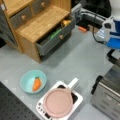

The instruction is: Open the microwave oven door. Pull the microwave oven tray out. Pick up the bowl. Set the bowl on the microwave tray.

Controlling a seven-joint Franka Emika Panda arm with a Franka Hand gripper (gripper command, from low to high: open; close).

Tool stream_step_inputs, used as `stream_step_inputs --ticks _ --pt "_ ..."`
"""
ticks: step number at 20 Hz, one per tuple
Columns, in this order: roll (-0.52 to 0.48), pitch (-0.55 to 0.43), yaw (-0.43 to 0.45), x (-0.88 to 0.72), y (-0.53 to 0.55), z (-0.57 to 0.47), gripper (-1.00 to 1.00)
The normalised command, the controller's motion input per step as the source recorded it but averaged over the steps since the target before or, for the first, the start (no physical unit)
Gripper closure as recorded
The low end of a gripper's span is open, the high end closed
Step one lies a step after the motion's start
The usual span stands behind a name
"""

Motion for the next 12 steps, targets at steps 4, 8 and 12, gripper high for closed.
stream_step_inputs --ticks 4,8,12 --pt "0.157 -0.105 0.078 -0.03 -0.37 -0.24 -1.00" --pt "0.136 -0.119 0.038 -0.05 -0.29 -0.29 -1.00" --pt "0.139 -0.083 0.057 -0.05 -0.26 -0.24 -1.00"
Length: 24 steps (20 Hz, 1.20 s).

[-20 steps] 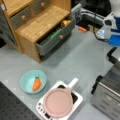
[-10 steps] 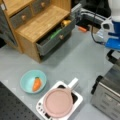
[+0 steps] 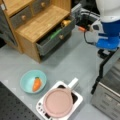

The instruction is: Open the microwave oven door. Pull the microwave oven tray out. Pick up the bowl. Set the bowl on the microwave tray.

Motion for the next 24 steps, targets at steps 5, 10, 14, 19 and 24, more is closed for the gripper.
stream_step_inputs --ticks 5,10,14,19,24 --pt "0.259 -0.027 0.111 -0.02 -0.47 -0.32 -1.00" --pt "0.492 0.110 0.174 -0.02 -0.73 -0.33 -1.00" --pt "0.391 0.078 0.148 0.05 -0.67 -0.27 -1.00" --pt "0.181 -0.013 0.091 0.13 -0.26 -0.18 -1.00" --pt "0.071 -0.059 0.073 0.16 0.00 -0.10 -1.00"
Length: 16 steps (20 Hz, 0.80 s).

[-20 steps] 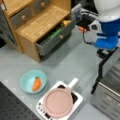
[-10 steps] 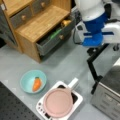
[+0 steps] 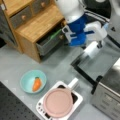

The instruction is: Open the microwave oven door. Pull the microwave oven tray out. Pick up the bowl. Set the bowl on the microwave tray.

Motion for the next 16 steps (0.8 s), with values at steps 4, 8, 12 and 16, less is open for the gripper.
stream_step_inputs --ticks 4,8,12,16 --pt "0.013 -0.161 0.061 0.17 -0.03 -0.24 -1.00" --pt "-0.214 -0.255 0.154 0.14 -0.24 -0.15 -1.00" --pt "-0.091 -0.137 0.396 0.10 -0.60 0.17 -1.00" --pt "0.295 0.036 0.441 0.07 -0.52 0.19 -1.00"
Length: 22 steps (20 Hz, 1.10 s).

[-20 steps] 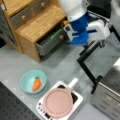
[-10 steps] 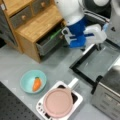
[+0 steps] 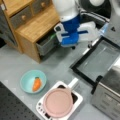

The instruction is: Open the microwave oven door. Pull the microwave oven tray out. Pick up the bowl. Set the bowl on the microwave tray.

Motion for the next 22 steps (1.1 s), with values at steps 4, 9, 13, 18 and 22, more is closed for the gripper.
stream_step_inputs --ticks 4,9,13,18,22 --pt "0.498 0.082 0.428 0.12 -0.21 -0.04 -1.00" --pt "0.609 0.042 0.343 0.24 -0.05 -0.12 -1.00" --pt "0.644 0.020 0.266 0.29 -0.09 -0.08 -1.00" --pt "0.547 0.026 0.202 0.28 0.03 -0.08 -1.00" --pt "0.355 0.015 0.131 0.26 0.15 -0.09 -1.00"
